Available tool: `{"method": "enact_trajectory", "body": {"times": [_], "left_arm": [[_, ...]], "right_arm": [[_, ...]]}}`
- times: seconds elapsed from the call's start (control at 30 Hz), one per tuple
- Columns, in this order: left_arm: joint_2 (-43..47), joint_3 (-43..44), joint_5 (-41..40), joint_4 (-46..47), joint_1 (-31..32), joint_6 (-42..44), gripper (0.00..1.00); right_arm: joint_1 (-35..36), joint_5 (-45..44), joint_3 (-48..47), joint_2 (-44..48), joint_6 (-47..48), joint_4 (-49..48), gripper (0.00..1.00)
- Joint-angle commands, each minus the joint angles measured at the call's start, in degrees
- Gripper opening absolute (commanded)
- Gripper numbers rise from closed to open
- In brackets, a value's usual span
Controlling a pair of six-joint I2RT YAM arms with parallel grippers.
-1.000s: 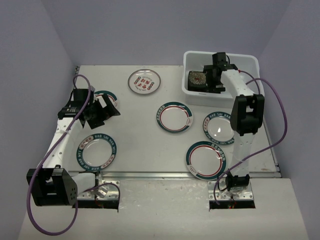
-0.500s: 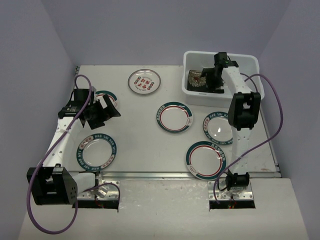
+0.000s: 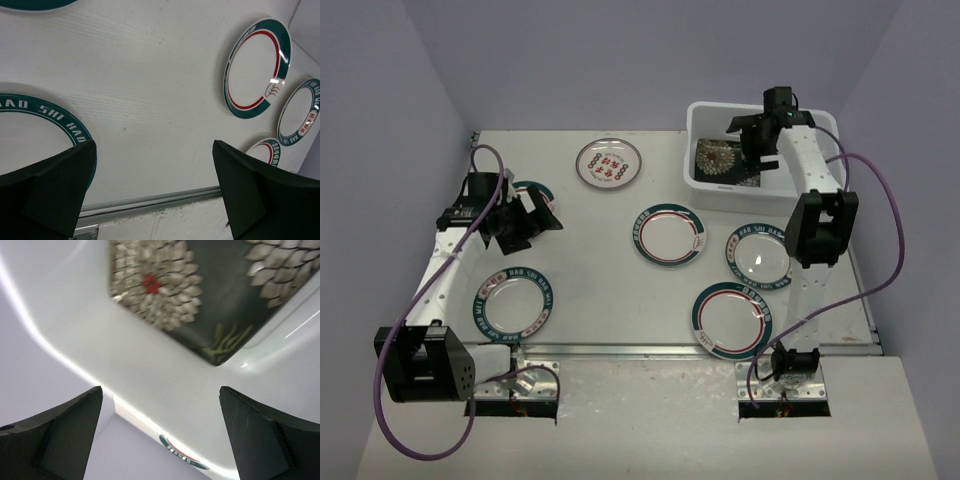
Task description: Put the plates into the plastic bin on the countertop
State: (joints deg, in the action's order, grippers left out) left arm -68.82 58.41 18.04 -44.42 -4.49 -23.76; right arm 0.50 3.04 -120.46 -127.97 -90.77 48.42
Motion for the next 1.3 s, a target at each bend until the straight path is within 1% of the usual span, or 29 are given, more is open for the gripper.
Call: {"method": "enact_trajectory", "body": {"times": [0.0,0.03,0.07,0.1,0.17,0.23,0.27,0.3,0.33,0.43,0.53,0.57,0.63,0.67,0.73,0.77,0.87,0.97,1.0,1.07,1.2,1.27], "left_arm": [[-1.8,1.5,4.0,5.2,2.0,-1.6,1.00],[-2.4,1.5,4.2,6.7,3.5,-2.5,1.00],[-3.0,1.4,4.3,6.9,3.7,-3.3,1.00],[-4.0,1.1,4.7,9.1,6.5,-4.8,1.00],[-6.1,0.7,4.7,14.2,11.4,-7.1,1.00],[-9.4,0.2,6.1,17.9,13.5,-10.1,1.00],[-10.8,-0.3,6.8,20.7,14.6,-11.3,1.00],[-12.3,-0.9,6.9,23.9,15.9,-12.6,1.00],[-13.1,-1.3,7.4,27.5,17.1,-13.0,1.00],[-19.1,-1.4,7.7,34.8,19.2,-14.2,1.00],[-25.8,-0.6,8.0,39.9,19.7,-14.4,1.00],[-28.0,-0.3,8.1,41.1,19.7,-14.4,1.00],[-32.2,0.5,8.8,42.3,19.7,-14.6,1.00],[-33.3,1.2,10.0,43.3,19.8,-14.6,1.00],[-37.0,2.7,10.6,43.3,20.2,-14.4,0.99],[-39.0,3.6,11.0,43.4,20.4,-14.3,0.99],[-42.6,5.6,11.9,43.5,20.7,-14.5,0.97],[-46.9,7.5,12.9,43.4,21.6,-14.9,0.94],[-48.0,8.4,12.9,43.1,21.8,-15.0,0.92],[-50.6,9.4,12.6,42.1,22.3,-15.4,0.83],[-54.3,11.1,13.8,41.4,23.3,-16.0,0.48],[-55.4,12.3,14.5,41.3,24.2,-15.5,0.43]], "right_arm": [[0.1,1.8,-0.2,9.8,4.5,-7.5,0.99],[0.1,3.6,0.0,10.4,6.3,-10.0,0.99],[0.2,5.2,0.1,11.0,6.6,-10.4,0.99],[0.6,6.5,0.2,12.2,8.7,-13.1,0.99],[1.6,13.9,1.1,14.2,14.2,-21.3,0.99],[3.0,20.1,3.4,17.6,17.6,-26.1,0.99],[3.5,24.8,5.4,19.1,19.7,-29.6,0.99],[4.1,31.0,9.2,20.4,22.3,-35.5,0.99],[4.6,33.2,11.2,23.7,26.4,-37.2,0.99],[6.9,35.2,19.1,32.6,38.6,-31.7,0.99],[6.9,40.4,30.8,42.5,43.7,-31.1,0.99],[6.7,41.7,34.9,45.3,44.5,-31.4,0.99],[6.0,46.0,44.2,49.7,43.8,-35.0,0.99],[5.3,50.1,47.0,52.9,41.5,-40.1,0.99],[4.1,54.6,55.1,56.4,37.3,-47.3,0.99],[3.5,55.8,58.4,57.9,36.0,-49.4,0.99],[2.8,55.9,61.4,60.4,36.0,-49.4,0.99],[2.6,56.0,62.5,62.3,37.8,-46.4,0.99],[2.6,55.9,62.8,62.9,38.3,-46.0,0.99],[2.5,55.0,63.4,64.2,39.9,-44.9,0.99],[2.4,55.8,64.4,65.9,41.5,-43.9,0.97],[2.5,55.9,64.9,67.0,43.0,-43.4,0.97]]}}
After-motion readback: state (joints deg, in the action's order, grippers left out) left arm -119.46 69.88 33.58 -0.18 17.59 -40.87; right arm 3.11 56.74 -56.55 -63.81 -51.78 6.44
